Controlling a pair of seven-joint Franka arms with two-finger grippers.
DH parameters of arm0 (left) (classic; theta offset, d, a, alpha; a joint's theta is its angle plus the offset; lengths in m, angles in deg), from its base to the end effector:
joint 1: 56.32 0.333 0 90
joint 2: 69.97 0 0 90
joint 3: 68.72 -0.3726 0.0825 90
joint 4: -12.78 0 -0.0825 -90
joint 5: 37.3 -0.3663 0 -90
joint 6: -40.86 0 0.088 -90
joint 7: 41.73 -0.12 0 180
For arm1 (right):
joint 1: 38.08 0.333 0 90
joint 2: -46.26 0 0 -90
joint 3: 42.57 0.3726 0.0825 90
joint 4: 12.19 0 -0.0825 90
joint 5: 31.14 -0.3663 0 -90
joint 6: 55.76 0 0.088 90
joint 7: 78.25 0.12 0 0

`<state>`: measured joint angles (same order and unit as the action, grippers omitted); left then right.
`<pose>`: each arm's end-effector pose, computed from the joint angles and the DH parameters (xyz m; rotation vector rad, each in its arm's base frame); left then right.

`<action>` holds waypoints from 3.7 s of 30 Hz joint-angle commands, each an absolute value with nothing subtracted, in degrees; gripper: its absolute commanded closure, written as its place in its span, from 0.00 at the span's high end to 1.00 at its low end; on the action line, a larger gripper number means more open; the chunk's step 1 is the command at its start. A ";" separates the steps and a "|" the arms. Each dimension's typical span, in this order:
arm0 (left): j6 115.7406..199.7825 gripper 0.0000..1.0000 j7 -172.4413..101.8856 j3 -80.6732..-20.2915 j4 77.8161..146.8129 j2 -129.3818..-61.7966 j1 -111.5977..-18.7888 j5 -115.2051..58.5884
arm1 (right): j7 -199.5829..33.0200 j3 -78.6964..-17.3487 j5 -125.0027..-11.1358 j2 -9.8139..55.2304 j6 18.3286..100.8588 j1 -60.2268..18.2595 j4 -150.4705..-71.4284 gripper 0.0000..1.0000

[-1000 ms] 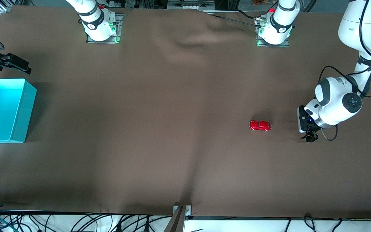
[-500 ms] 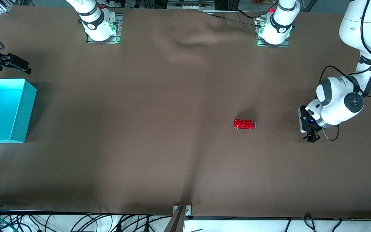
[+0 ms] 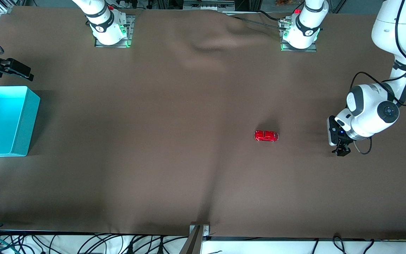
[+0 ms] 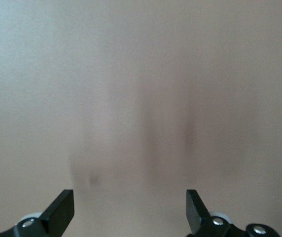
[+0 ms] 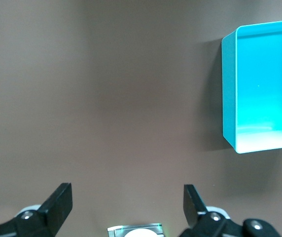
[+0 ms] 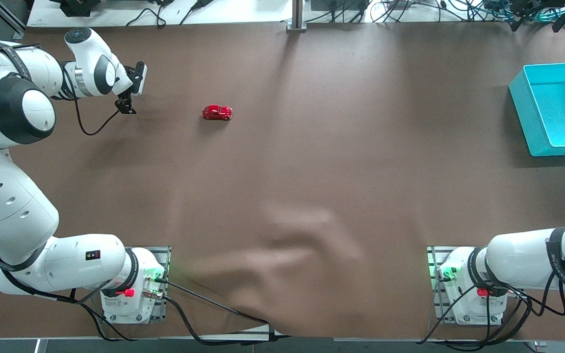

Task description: Wind red beetle toy and store in blue box

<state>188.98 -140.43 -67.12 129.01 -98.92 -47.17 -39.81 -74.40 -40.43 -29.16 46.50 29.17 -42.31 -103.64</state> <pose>0.6180 0.0825 0.2503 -2.1290 2.2446 -0.0348 0.5227 -0.0234 0.6519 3.0963 -0.1625 -0.1693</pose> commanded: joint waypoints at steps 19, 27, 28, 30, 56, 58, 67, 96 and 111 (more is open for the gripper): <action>173.67 1.00 -124.01 -62.13 129.50 -86.23 -54.12 -40.55 | -74.65 -40.73 -29.55 46.96 28.79 -42.56 -103.60 1.00; 173.58 1.00 -118.20 -55.81 130.11 -86.31 -54.82 -40.46 | -74.47 -40.82 -29.55 46.88 28.96 -42.56 -103.60 1.00; 173.58 1.00 -117.24 -55.37 130.11 -86.58 -55.35 -40.46 | -74.47 -40.82 -29.55 46.88 28.96 -42.56 -103.60 1.00; 174.01 1.00 -115.65 -55.10 130.11 -87.63 -56.40 -40.46 | -74.47 -40.82 -29.55 46.79 28.96 -42.74 -103.60 1.00; 188.16 1.00 -113.80 -55.18 130.46 -99.58 -62.91 -40.46 | -74.47 -41.17 -29.55 46.79 28.96 -42.74 -103.60 1.00; 188.87 0.96 -113.80 -55.27 130.38 -100.20 -63.00 -40.46 | -74.47 -41.17 -29.55 46.79 28.96 -42.74 -103.60 1.00; 189.13 0.33 -113.80 -55.71 130.38 -100.38 -63.35 -40.46 | -74.47 -41.08 -29.55 46.79 29.05 -42.74 -103.60 1.00; 189.05 0.06 -114.94 -58.88 130.99 -100.38 -62.65 -41.26 | -74.47 -41.08 -29.55 46.79 28.96 -42.74 -103.60 1.00; 188.96 0.07 -122.76 -62.65 131.78 -100.47 -58.26 -43.01 | -74.47 -40.99 -29.73 46.88 28.88 -42.74 -103.51 1.00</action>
<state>187.21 -119.08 -61.02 131.49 -98.42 -60.47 -40.74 -74.40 -41.13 -29.16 46.53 29.18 -42.46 -103.64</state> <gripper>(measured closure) 0.533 0.000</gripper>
